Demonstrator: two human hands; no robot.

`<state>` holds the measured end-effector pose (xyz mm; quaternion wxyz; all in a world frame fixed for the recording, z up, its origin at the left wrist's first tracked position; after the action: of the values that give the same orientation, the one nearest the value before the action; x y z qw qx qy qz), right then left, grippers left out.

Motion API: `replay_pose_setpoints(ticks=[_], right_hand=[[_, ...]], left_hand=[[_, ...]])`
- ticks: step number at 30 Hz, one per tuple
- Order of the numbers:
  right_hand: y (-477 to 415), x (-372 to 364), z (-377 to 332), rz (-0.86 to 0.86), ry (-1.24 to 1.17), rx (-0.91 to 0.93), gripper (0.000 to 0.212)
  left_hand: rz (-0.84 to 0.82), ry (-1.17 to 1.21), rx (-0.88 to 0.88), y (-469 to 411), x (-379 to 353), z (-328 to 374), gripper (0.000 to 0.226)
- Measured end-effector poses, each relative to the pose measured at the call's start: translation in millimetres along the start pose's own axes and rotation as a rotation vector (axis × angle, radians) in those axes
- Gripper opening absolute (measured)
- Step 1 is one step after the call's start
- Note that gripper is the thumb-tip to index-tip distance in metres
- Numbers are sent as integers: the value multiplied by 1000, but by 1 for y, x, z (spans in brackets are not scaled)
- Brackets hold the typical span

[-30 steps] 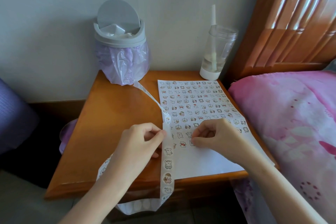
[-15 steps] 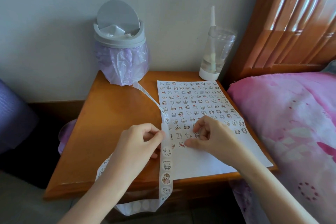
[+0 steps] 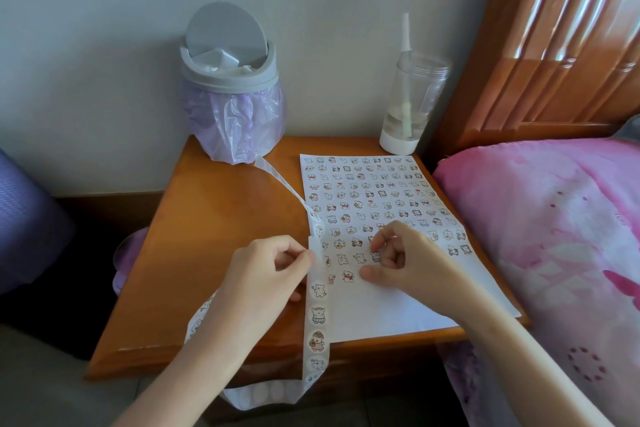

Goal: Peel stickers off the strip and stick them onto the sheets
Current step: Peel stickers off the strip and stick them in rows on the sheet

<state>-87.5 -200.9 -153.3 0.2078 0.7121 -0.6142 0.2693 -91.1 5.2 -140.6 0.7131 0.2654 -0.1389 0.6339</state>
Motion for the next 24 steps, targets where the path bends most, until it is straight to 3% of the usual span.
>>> replay_pose_setpoints(ticks=[4,8,14,18,24], right_hand=[[1,2,4,-21,-21,14,24],[4,1,-14,78,-98,80,6],[17,-22,-58,60,-228,275,5],[21,-28,-64,118,-307,291,12],[21,-26,-62,165,-408,248,5]], left_hand=[[7,7,-7,0,0,-1,16],[-27,72,-5,-1,1,-1,15],[42,274,-79,3,12,3,13],[82,301,-97,7,14,7,17],[-21,400,-32,9,15,12,29]])
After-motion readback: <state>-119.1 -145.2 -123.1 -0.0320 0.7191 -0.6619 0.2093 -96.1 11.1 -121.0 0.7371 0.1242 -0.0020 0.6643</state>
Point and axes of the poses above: each hand's wrist, its own y-axis away from the middle knuckle, its own x-axis out of the back of the hand, z = x × y, the point moved 2 cm from there along -y, towards the middle knuckle, and after that the axes turned 11 degrees about x, right-handed, at the moved point
